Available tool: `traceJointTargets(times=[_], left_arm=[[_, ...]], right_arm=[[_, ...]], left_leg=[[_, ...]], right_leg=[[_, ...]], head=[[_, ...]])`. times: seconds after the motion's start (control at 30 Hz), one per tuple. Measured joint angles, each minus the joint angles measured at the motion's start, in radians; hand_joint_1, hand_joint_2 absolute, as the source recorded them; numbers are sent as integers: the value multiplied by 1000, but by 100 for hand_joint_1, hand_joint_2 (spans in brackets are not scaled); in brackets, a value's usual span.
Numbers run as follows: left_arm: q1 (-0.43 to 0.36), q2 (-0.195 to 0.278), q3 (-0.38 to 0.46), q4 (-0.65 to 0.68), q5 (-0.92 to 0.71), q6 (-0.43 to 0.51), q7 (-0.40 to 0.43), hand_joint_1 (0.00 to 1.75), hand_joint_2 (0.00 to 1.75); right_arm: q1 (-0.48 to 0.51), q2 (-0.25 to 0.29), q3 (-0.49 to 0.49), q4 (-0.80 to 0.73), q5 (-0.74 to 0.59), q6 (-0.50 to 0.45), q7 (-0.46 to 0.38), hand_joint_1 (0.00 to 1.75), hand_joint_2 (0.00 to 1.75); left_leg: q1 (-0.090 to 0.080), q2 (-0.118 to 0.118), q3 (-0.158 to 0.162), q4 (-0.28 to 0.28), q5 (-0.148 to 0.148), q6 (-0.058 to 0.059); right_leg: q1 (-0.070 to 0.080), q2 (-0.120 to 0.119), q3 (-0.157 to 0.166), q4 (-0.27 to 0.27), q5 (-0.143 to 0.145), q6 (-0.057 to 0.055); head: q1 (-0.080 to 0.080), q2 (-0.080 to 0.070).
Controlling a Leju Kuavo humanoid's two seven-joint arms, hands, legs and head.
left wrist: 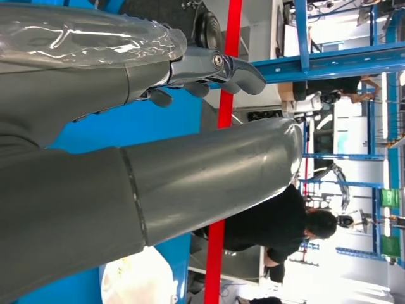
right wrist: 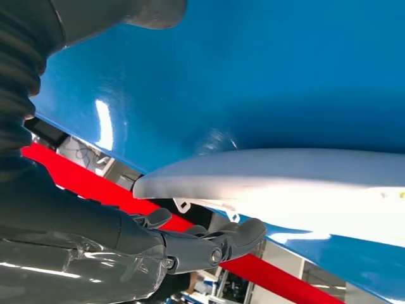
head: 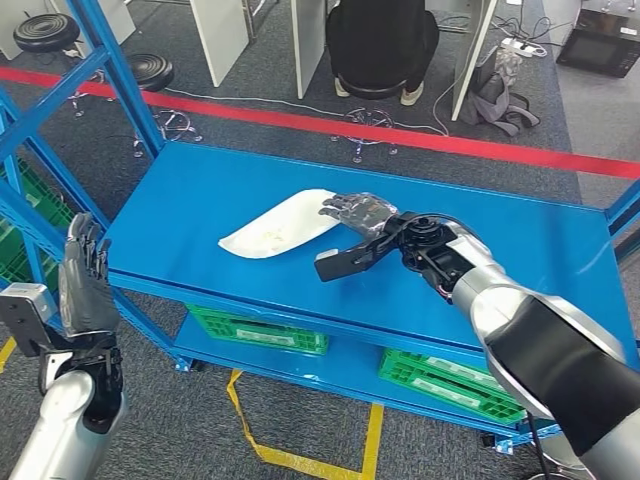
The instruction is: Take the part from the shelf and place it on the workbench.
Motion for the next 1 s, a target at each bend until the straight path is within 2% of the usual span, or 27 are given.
traceJointTargets(times=[0.23, 0.63, 1.0], left_arm=[[1, -3, -8, 11, 2, -5, -2, 0, 0], [-14, -7, -15, 35, 8, 2, -16, 0, 0], [-17, -9, -15, 46, 8, -8, -16, 0, 0]], right_arm=[[0, 7, 0, 7, 20, -25, -2, 0, 175], [0, 7, 0, 20, 101, -157, 4, 0, 175], [0, 7, 0, 32, 105, -141, 18, 0, 175]], left_leg=[[0, 0, 0, 0, 0, 0], [0, 0, 0, 0, 0, 0], [0, 0, 0, 0, 0, 0]], right_leg=[[0, 0, 0, 0, 0, 0], [0, 0, 0, 0, 0, 0], [0, 0, 0, 0, 0, 0]], head=[[0, 0], [0, 0], [0, 0]])
